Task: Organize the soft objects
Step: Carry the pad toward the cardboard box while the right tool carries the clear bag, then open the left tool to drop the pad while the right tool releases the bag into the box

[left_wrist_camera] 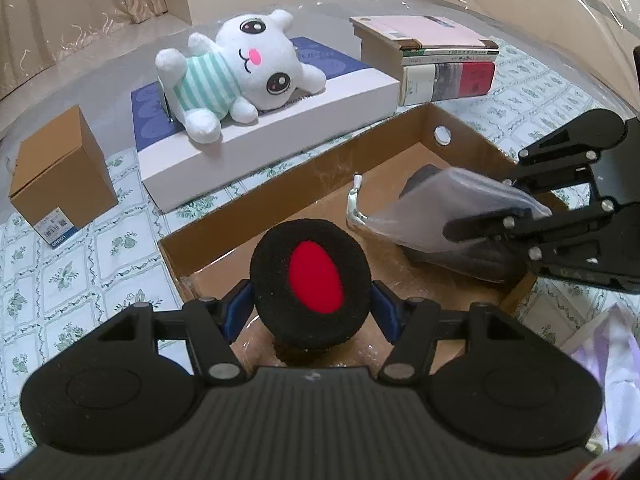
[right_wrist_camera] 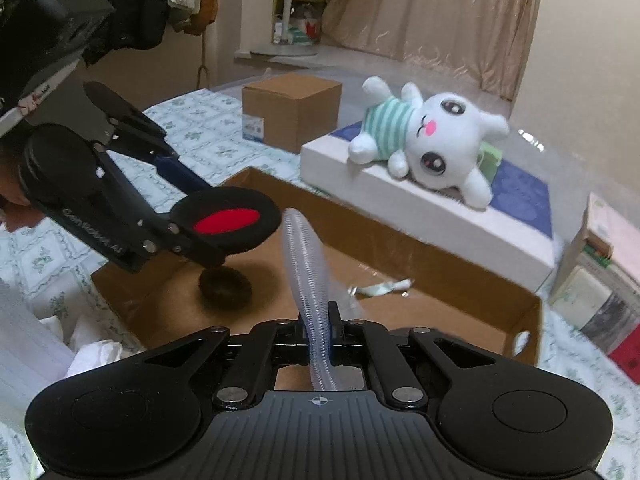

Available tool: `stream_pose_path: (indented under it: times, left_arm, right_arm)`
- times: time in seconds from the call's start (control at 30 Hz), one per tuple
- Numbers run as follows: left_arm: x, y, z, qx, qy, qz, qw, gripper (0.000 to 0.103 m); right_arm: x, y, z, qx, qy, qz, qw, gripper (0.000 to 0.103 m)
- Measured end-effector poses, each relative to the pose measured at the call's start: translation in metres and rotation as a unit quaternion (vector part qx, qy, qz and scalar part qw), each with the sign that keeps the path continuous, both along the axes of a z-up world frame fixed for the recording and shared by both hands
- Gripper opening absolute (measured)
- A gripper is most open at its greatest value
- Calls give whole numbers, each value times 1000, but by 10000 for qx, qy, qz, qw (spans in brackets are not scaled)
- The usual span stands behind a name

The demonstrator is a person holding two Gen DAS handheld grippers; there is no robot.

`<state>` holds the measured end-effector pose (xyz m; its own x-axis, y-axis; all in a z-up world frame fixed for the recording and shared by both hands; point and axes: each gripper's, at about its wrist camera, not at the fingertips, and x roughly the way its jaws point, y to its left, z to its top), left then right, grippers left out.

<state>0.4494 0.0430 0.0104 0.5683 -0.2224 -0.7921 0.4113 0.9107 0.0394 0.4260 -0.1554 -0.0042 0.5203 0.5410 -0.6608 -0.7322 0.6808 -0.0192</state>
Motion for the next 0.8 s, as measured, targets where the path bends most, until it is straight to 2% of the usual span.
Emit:
stream_pose_path:
  times: [0.03,0.07,0.1,0.13,0.53,0.8]
  left_arm:
    - [1,0,-1,-5,30,2,10000,63]
    - [1,0,-2,-17,49,10,10000,68]
    - [1,1,-2,-26,49,27,10000,73]
    - [1,1,-2,-31,42,41,10000,74]
    - [-22,11,27,-187,-95,200,9996,74]
    - [-61,16,65,-352,-317,356,9982,74]
  right_arm:
    - [-1,0,-1,-14,36,56,10000,26]
    - [-3,1,0,-53,22,97,9999,54]
    - [-6,1,1,-60,-28,137,9999,65]
    - [-9,0,2,-28,-97,181,9998,72]
    - [-40,-14,29,300,-163,148,9993,72]
    - [-80,-41,57,648,-189,-332,9972,72]
